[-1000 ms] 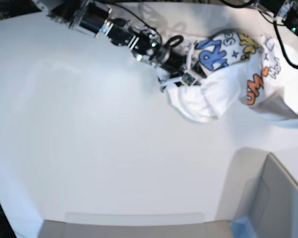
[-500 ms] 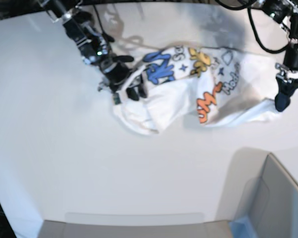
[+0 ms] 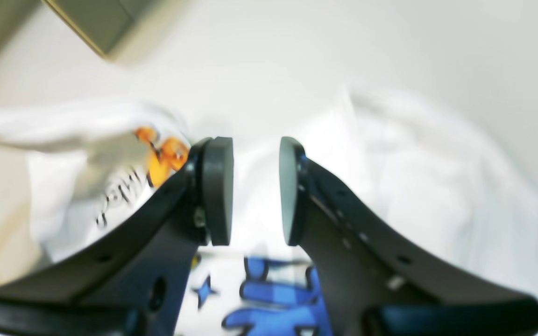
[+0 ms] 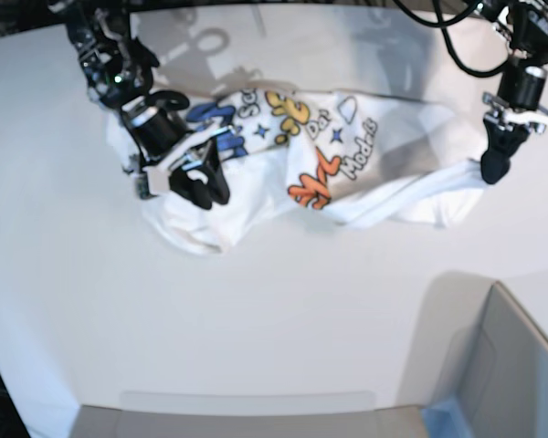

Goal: Layout the t-shirt on the table in an organized manner, then fold the t-shirt properly
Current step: 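Lower the right gripper onto the bunched shirt and grasp its edge, then adjust the right gripper's grasp on the shirt hem while left holds, then lift the shirt with both grippers, shake it open and lay it flat, then release the shirt and regrasp its hem edge with both grippers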

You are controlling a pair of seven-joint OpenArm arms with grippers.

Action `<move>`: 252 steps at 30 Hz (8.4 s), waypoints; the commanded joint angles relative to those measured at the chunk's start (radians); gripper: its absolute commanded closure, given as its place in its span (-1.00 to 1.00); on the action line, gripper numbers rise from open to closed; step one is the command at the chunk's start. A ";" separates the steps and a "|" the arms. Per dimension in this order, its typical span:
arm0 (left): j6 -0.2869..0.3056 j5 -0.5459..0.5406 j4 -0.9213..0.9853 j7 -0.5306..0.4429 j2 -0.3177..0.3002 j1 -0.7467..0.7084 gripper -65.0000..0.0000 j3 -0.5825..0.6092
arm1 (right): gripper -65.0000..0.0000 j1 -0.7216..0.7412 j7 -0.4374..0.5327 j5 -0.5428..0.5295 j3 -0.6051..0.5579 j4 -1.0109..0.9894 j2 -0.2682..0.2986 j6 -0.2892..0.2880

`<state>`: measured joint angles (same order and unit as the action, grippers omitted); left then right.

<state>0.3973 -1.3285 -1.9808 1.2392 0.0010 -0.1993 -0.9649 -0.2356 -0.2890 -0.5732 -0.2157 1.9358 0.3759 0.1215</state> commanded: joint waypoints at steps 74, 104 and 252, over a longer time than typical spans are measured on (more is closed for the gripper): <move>0.007 -0.016 -0.012 0.001 -0.028 0.021 1.00 -0.004 | 1.00 0.193 -0.166 0.002 -0.055 -0.143 -0.050 -0.003; 0.007 -0.018 -0.012 0.001 -0.026 0.017 1.00 -0.002 | 0.49 0.206 -0.166 0.002 -0.120 -0.315 -0.062 -0.007; -0.329 0.545 0.521 -0.456 -0.421 0.495 0.51 0.763 | -0.04 0.578 -0.171 0.000 0.198 -0.537 -0.191 -0.009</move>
<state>0.0662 -0.7856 -1.4437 0.8013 -0.3996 0.2779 -0.1959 0.3229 -0.4831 -0.5720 -0.0235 1.3899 0.1726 0.1135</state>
